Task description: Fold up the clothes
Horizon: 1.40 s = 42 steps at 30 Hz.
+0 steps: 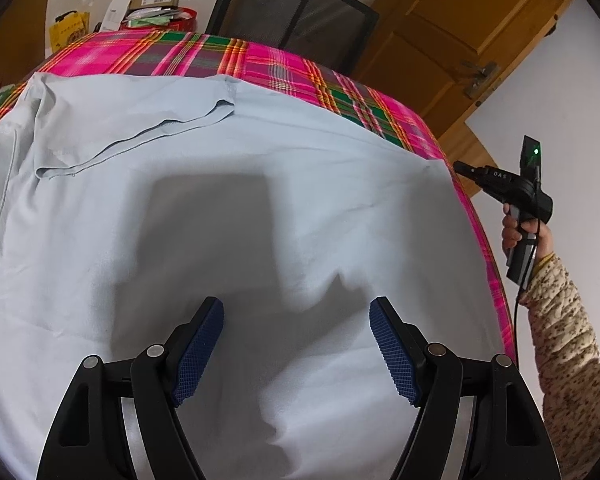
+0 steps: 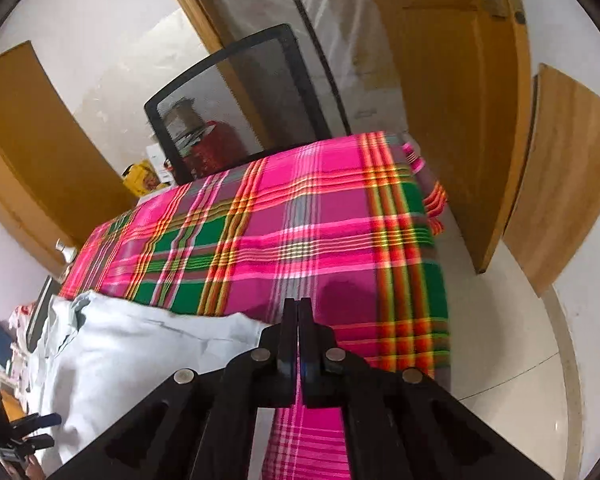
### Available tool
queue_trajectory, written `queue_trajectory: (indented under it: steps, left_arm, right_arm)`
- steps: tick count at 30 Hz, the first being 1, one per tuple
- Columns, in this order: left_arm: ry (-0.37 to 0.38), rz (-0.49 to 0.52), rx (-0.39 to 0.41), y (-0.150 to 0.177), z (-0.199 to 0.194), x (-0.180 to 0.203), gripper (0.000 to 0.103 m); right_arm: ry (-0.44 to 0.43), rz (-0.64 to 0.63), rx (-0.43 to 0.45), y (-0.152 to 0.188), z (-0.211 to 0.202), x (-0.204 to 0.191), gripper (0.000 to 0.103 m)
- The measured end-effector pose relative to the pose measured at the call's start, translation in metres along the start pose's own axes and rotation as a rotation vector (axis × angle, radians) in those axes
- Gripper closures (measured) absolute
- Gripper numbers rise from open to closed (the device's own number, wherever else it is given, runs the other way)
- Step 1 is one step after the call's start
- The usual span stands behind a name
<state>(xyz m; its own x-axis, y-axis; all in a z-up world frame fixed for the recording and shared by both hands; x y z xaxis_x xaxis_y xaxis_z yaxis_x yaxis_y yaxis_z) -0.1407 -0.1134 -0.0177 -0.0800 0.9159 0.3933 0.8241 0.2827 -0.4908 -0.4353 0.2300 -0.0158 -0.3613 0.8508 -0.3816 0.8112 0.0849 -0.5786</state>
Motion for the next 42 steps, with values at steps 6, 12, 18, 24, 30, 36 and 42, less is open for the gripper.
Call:
queue_trajectory:
  steps: [6, 12, 18, 24, 30, 36, 42]
  left_arm:
    - [0.009, -0.002, 0.006, 0.000, -0.001, -0.001, 0.026]
    - [0.009, 0.010, 0.019, 0.002, -0.001, 0.001, 0.024]
    - [0.013, 0.007, 0.024, 0.002, -0.001, 0.001, 0.023]
    - [0.018, 0.004, 0.032, 0.003, -0.001, 0.000, 0.023]
    - [0.019, 0.003, 0.034, 0.002, 0.000, 0.000, 0.023]
    - [0.012, 0.007, 0.036, 0.004, 0.000, 0.000, 0.023]
    - [0.017, -0.005, 0.026, 0.005, -0.002, 0.001, 0.023]
  right_arm:
    - [0.023, -0.059, -0.041, 0.009, 0.019, -0.015, 0.071]
    - [0.159, -0.189, -0.041, 0.017, 0.026, -0.039, 0.086]
    - [0.205, -0.259, -0.034, 0.022, 0.027, -0.065, 0.097]
    - [0.354, -0.290, 0.079, 0.007, 0.002, -0.064, 0.097]
    - [0.396, -0.304, 0.009, 0.018, 0.029, -0.059, 0.096]
    - [0.386, -0.291, -0.002, 0.018, 0.021, -0.057, 0.090]
    - [0.331, -0.197, 0.008, 0.024, -0.025, -0.037, 0.089]
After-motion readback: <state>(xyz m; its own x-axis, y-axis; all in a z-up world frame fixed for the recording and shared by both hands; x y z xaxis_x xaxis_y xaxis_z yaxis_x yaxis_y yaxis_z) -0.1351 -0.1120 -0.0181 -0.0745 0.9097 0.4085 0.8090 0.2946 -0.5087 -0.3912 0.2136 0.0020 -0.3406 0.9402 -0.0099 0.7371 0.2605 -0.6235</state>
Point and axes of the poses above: each gripper's, at about its wrist camera, not at the fingertips, and z roughly the way its jaws point, x to its right, y to its underside, the point moved 4 cm from there along z, roughly the way its jaws point, and after that the axes turned 2 degrees about z, right-handed, at the moved point
